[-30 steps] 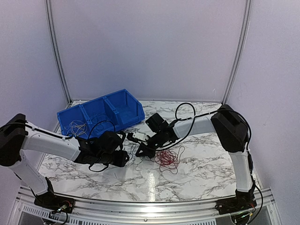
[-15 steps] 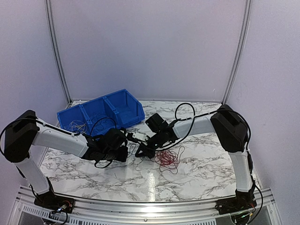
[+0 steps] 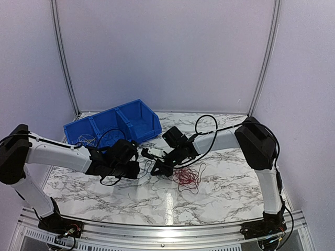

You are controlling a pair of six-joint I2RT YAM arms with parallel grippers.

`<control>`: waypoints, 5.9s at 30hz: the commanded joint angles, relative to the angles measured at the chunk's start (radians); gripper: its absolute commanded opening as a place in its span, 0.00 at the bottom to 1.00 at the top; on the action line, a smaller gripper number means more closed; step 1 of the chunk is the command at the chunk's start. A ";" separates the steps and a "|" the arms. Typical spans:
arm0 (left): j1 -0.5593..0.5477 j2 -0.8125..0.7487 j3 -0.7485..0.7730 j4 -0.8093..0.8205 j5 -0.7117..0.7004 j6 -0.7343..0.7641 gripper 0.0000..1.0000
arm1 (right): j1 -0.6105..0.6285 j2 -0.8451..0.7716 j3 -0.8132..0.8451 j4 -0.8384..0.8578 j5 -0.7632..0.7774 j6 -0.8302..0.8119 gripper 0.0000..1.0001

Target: Untangle the cables

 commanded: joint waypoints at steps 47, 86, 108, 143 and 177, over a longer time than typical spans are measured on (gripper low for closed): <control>0.028 -0.466 0.752 -0.514 -0.555 0.436 0.00 | -0.005 0.128 0.051 -0.121 0.041 0.040 0.00; 0.121 -0.098 1.297 -0.474 -0.533 0.768 0.00 | -0.040 -0.361 -0.080 -0.365 0.037 -0.198 0.56; 0.512 0.003 0.933 -0.324 -0.295 0.664 0.00 | -0.056 -0.535 -0.302 -0.258 0.187 -0.289 0.57; 0.610 0.359 0.701 -0.233 0.032 0.419 0.46 | -0.060 -0.461 -0.310 -0.252 0.224 -0.312 0.59; -0.097 0.087 0.149 0.401 0.229 0.310 0.51 | -0.282 -0.679 -0.423 -0.270 0.003 -0.272 0.57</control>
